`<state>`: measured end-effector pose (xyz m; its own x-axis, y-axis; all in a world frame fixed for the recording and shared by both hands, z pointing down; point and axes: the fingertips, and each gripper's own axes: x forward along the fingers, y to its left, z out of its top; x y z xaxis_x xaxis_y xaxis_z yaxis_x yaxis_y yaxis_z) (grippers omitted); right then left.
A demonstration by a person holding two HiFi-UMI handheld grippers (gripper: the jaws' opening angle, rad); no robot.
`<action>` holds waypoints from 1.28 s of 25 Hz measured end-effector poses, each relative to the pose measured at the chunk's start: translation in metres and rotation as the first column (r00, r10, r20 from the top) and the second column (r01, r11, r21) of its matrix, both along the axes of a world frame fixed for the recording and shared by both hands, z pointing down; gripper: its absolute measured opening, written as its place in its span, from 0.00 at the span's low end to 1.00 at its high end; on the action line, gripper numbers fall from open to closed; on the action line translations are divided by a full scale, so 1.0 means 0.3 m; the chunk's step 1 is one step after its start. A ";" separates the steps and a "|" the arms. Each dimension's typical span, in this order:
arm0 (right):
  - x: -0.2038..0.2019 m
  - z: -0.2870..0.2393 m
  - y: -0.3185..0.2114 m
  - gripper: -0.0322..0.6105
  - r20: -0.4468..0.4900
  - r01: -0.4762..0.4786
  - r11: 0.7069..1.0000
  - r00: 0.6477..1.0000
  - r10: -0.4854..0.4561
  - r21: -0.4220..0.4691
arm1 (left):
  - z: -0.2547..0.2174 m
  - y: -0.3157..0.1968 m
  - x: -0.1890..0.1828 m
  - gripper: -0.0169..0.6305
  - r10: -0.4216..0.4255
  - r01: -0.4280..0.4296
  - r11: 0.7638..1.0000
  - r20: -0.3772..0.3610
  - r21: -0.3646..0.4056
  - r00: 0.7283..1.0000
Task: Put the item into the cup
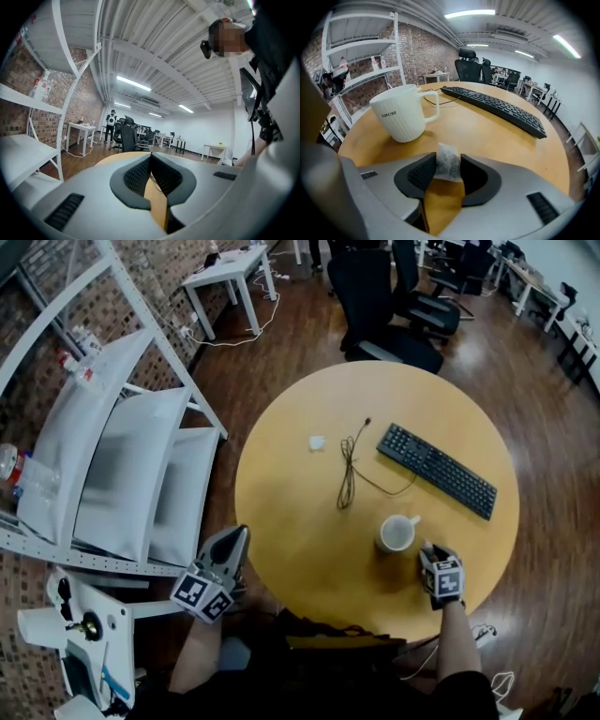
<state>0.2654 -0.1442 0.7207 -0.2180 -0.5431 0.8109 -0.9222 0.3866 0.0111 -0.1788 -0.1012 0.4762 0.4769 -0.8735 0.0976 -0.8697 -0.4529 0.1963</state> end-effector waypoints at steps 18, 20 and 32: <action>-0.218 -0.606 -0.055 0.24 0.193 -0.054 0.886 0.980 -0.041 0.461 | -0.053 -0.102 0.092 0.02 0.178 -0.173 0.980 -0.044 0.094 0.983; -0.274 -0.647 -0.069 0.24 0.208 -0.045 0.872 0.976 -0.066 0.488 | -0.053 -0.103 0.073 0.02 0.172 -0.167 0.981 -0.048 0.094 0.984; -0.393 -0.591 -0.080 0.31 0.245 -0.037 0.890 0.966 -0.085 0.455 | -0.037 -0.065 -0.043 0.02 0.094 -0.088 0.993 -0.063 0.084 0.994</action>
<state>0.1475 -0.1682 0.5434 -0.3988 -0.8280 0.3941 -0.9076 0.4178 -0.0406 -0.1918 -0.1207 0.4653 0.5577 -0.8300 -0.0064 -0.8105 -0.5462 0.2117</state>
